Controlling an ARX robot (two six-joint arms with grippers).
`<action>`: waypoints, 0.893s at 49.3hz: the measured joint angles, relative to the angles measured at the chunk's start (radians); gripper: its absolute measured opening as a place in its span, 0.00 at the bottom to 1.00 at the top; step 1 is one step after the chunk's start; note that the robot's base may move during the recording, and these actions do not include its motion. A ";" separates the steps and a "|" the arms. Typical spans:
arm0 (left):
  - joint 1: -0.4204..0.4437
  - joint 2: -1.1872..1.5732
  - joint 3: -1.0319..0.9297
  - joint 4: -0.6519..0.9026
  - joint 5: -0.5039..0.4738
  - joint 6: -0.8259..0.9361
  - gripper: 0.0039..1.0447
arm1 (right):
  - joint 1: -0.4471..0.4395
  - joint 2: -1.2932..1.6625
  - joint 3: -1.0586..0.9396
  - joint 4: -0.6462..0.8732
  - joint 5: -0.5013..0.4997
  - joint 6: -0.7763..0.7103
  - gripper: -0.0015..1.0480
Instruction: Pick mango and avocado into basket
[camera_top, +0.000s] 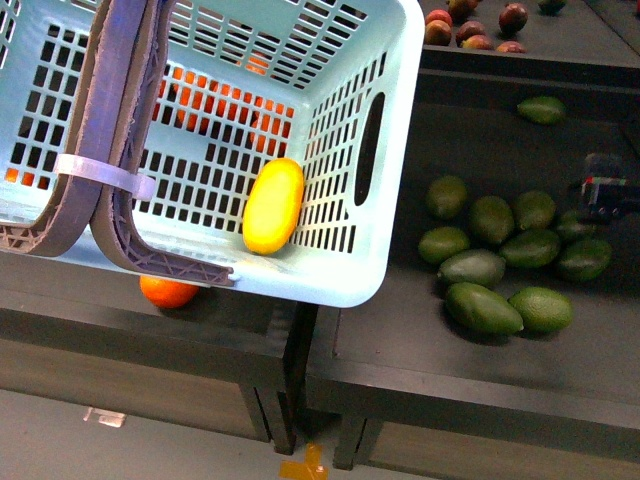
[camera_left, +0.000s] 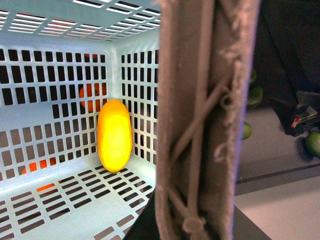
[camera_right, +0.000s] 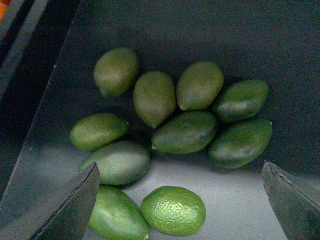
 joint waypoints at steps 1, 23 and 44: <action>0.000 0.000 0.000 0.000 0.000 0.000 0.06 | 0.000 0.018 0.008 -0.001 -0.002 -0.005 0.93; 0.000 0.000 0.000 0.000 0.003 0.000 0.06 | -0.011 0.310 0.140 -0.079 -0.130 -0.125 0.93; 0.000 0.000 0.000 0.000 0.000 0.000 0.06 | -0.097 0.483 0.278 -0.151 -0.193 -0.382 0.93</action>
